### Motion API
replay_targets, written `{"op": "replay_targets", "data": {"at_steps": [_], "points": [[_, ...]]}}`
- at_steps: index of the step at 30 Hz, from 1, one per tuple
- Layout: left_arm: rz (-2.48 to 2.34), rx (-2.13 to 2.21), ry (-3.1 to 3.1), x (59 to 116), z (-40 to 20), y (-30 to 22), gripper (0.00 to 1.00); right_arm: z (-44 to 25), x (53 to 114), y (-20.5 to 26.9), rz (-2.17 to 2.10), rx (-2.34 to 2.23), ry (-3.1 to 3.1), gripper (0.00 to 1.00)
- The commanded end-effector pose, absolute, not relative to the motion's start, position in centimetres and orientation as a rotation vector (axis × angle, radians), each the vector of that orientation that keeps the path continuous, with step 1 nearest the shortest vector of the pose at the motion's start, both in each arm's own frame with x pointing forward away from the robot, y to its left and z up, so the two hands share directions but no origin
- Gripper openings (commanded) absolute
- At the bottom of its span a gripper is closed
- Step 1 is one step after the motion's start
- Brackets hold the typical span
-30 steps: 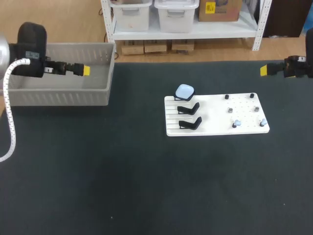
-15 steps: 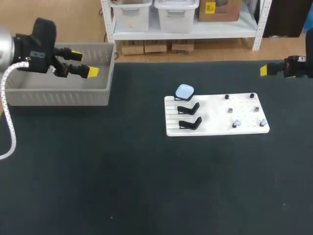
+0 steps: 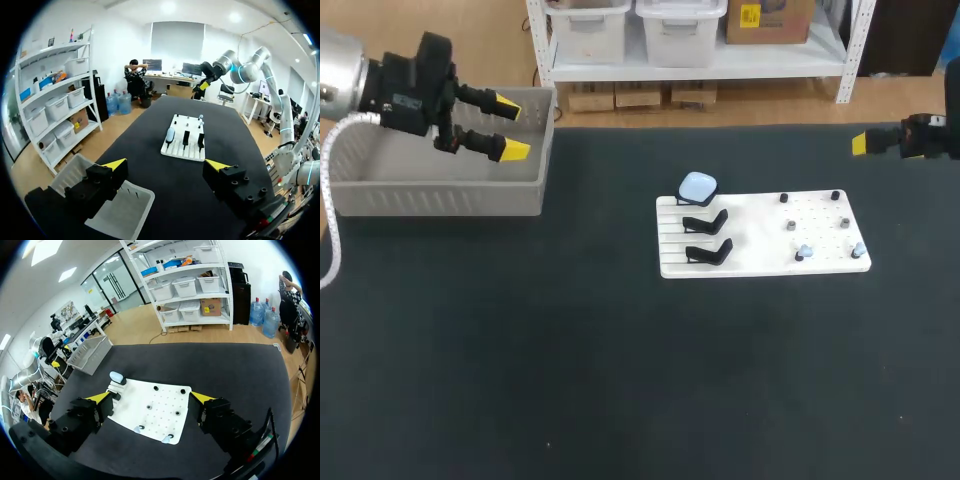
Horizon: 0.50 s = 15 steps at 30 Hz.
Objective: Pick up each earbud case from the left stands, insert the matching earbuds, close the lid, and place the case in the box.
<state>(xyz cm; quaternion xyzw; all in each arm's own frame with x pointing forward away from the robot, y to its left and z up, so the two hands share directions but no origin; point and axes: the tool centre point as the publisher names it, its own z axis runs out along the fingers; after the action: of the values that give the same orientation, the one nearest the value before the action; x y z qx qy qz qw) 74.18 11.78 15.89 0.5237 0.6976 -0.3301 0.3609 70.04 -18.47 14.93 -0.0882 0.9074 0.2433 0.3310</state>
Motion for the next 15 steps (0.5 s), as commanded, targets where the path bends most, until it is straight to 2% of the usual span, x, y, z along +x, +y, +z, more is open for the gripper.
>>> {"op": "replay_targets", "data": {"at_steps": [1,15], "points": [[-0.931,1.402,1.779,74.7,15.8,11.8,1.00,14.9,70.0,-18.5,0.636,-0.231,2.372,1.00],[-0.922,1.500,1.678,76.3,13.4,8.2,1.00,14.9,70.0,-18.5,0.636,-0.231,2.372,1.00]]}}
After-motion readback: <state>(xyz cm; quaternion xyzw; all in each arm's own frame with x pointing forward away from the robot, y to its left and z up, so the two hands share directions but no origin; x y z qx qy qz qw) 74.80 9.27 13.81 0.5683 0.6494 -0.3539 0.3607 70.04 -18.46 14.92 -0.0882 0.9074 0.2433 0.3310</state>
